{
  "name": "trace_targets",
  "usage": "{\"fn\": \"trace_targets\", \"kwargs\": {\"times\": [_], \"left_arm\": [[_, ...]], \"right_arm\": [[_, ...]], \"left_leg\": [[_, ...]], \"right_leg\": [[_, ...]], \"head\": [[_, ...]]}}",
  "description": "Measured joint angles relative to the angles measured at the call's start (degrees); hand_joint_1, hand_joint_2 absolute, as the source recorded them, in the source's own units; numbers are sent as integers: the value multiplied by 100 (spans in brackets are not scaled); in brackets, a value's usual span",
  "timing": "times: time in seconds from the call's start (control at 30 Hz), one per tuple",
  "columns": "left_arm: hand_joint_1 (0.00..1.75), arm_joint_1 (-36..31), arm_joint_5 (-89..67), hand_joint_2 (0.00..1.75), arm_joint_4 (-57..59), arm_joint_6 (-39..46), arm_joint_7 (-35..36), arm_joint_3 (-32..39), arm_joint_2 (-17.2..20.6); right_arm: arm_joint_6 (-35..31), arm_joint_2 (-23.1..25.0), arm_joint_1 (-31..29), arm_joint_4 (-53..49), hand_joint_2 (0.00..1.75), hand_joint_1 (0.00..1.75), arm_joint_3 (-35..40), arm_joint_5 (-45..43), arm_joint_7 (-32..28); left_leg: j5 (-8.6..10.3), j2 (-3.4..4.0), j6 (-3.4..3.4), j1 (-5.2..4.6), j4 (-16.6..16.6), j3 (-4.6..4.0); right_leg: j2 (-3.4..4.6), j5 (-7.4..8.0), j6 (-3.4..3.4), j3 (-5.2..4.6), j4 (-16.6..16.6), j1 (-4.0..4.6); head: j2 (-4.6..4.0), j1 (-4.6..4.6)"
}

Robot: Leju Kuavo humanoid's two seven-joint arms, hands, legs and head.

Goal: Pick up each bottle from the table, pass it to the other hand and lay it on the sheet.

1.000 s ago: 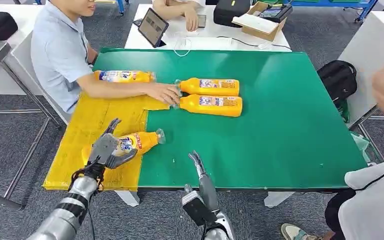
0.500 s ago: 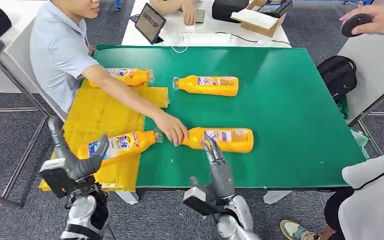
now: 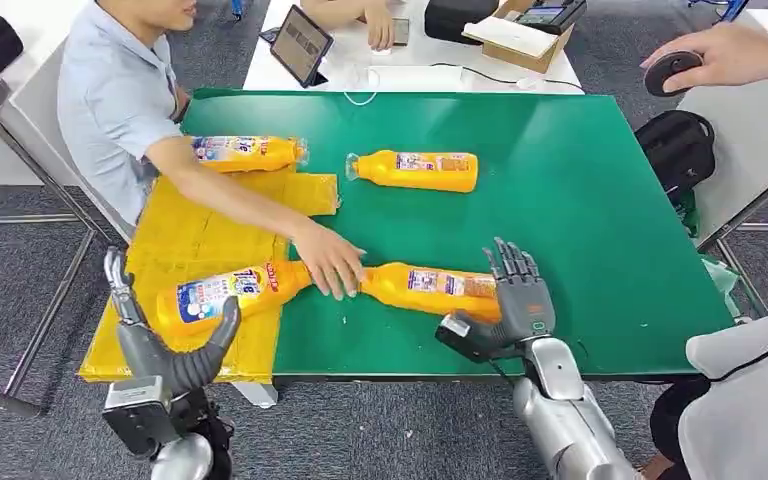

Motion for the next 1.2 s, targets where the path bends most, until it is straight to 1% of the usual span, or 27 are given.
{"fn": "trace_targets", "kwargs": {"times": [0.1, 0.3, 0.53, 0.7, 0.9, 1.0, 1.03, 1.07, 1.1, 1.13, 1.2], "left_arm": [[0, 0, -4, 175, 0, 0, 0, -138, 0], [0, -29, 81, 175, 48, 0, 2, -312, 0], [0, -217, 243, 175, 201, 0, 2, -544, 37], [0, -282, 256, 175, 289, 0, 2, -653, 70], [0, -415, 568, 175, 378, -2, 2, -863, 153], [0, -459, 739, 175, 389, -46, 46, -964, 197], [0, -473, 800, 175, 396, -81, 81, -986, 210], [0, -490, 881, 175, 407, -140, 138, -999, 225], [0, -512, 990, 175, 426, -222, 214, -1016, 240], [0, -537, 1074, 175, 448, -298, 269, -1036, 258], [0, -594, 1260, 175, 511, -498, 369, -1095, 282]], "right_arm": [[0, -7, -189, 365, 175, 0, -2, -22, 229], [201, -2, -468, 944, 175, 0, 0, -381, 227], [518, 96, -784, 1267, 175, 0, 24, -352, 240], [555, 138, -898, 1394, 175, 0, 35, -339, 255], [614, 136, -1035, 1501, 175, 0, 383, 289, 647], [774, 138, -1119, 1558, 175, 0, 601, 374, 693], [859, 140, -1151, 1580, 175, 21, 641, 367, 725], [1015, 144, -1183, 1600, 175, 138, 680, 341, 796], [1273, 146, -1225, 1619, 175, 154, 715, 325, 897], [1518, 146, -1288, 1632, 175, 150, 743, 326, 966], [2019, 153, -1389, 1680, 175, 154, 808, 282, 1016]], "left_leg": [[0, 0, 0, 3, 0, -1], [0, 0, 0, 2, 0, -5], [0, 4, 0, 3, 0, -2], [1, 8, 1, 3, 0, 2], [1, 12, 1, 3, 0, 3], [1, 13, 1, 3, 0, 4], [2, 13, 1, 3, 0, 5], [2, 14, 1, 3, 0, 7], [1, 22, 1, 3, 0, 13], [0, 28, 0, 3, 0, 21], [-1, 35, 0, 4, 0, 35]], "right_leg": [[0, 0, 0, -1, 0, 4], [0, 0, 0, -2, 0, 3], [1, 0, 0, -2, 0, 3], [3, 1, 0, 1, 0, 3], [7, 1, 0, 1, 0, 3], [8, 1, 0, 1, 0, 3], [8, 1, 0, 1, 0, 3], [10, 1, 0, 3, 0, 3], [16, 1, 0, 5, 0, 3], [22, 1, 0, 9, 0, 3], [33, 1, -1, 15, -2, 4]], "head": [[0, 0], [0, 0], [0, 0], [0, 0], [0, 2], [0, 0], [0, 0], [0, 0], [0, 0], [0, 0], [0, 0]]}}
